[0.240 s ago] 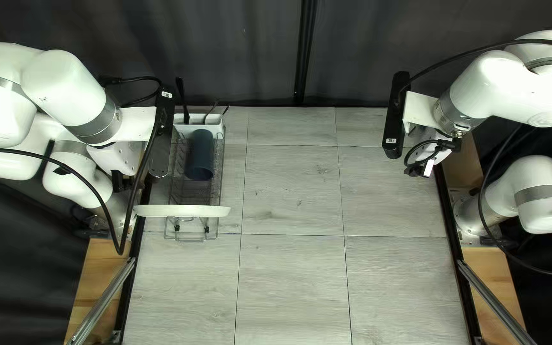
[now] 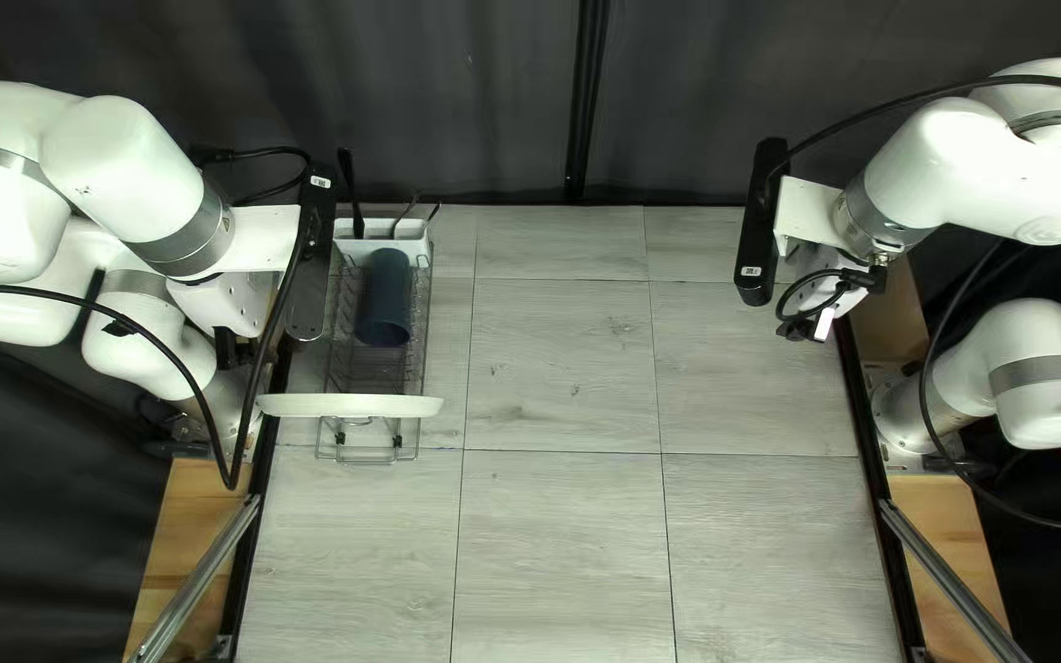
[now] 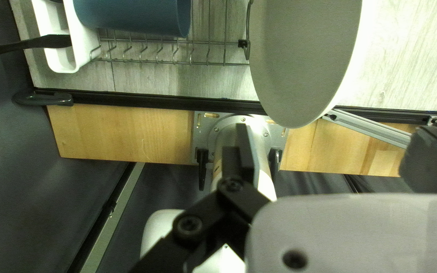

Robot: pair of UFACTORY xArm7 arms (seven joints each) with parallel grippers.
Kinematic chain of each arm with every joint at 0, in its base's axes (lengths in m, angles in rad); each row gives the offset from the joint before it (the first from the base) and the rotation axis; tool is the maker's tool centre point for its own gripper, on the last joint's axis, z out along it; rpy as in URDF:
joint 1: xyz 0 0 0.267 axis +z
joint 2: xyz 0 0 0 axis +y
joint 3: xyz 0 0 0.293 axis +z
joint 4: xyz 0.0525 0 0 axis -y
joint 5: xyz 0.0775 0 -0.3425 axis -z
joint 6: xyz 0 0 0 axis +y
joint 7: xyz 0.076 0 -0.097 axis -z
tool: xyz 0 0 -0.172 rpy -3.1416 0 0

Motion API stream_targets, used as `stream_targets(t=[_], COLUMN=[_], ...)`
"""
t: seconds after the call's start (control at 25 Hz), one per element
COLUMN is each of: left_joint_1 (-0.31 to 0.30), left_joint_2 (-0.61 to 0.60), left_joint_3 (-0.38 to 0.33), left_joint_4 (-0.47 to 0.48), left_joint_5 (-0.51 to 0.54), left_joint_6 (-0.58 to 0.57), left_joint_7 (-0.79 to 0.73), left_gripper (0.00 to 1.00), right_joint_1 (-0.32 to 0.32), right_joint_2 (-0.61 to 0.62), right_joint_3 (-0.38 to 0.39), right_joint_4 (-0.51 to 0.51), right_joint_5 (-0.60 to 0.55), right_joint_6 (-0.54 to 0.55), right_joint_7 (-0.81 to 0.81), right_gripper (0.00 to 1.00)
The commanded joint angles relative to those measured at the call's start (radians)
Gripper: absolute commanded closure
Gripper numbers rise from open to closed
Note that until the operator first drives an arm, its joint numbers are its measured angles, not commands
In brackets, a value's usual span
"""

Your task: Pick up and place plate onto table. Place down one fork to the left of the plate. Place spoon and knife to the right of the plate. Place cup above the knife and spoon

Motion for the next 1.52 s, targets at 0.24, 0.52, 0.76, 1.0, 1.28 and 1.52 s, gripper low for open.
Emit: stream_targets(t=[0.24, 0.52, 0.76, 1.0, 1.28, 1.52], left_joint_1=[0.0, 0.0, 0.004, 0.006, -0.002, -0.018], left_joint_2=[0.0, 0.0, -0.001, 0.073, 0.082, 0.114], left_joint_3=[0.0, 0.0, 0.009, -0.084, -0.101, -0.106], left_joint_4=[0.0, 0.0, -0.004, 0.048, -0.068, -0.15], left_joint_5=[0.0, 0.0, -0.018, -0.087, -0.143, -0.194], left_joint_6=[0.0, 0.0, -0.002, -0.039, -0.161, -0.255], left_joint_7=[0.0, 0.0, -0.01, -0.12, -0.136, -0.121], left_gripper=[0.0, 0.0, 0.0, 0.0, 0.0, 0.0], right_joint_1=[0.0, 0.0, 0.0, 0.0, 0.0, 0.0], right_joint_2=[0.0, 0.0, 0.0, 0.0, 0.0, 0.0], right_joint_3=[0.0, 0.0, 0.0, 0.0, 0.0, 0.0], right_joint_4=[0.0, 0.0, 0.0, 0.0, 0.0, 0.0], right_joint_5=[0.0, 0.0, 0.0, 0.0, 0.0, 0.0], right_joint_6=[0.0, 0.0, 0.0, 0.0, 0.0, 0.0], right_joint_7=[0.0, 0.0, 0.0, 0.0, 0.0, 0.0], right_gripper=[0.0, 0.0, 0.0, 0.0, 0.0, 0.0])
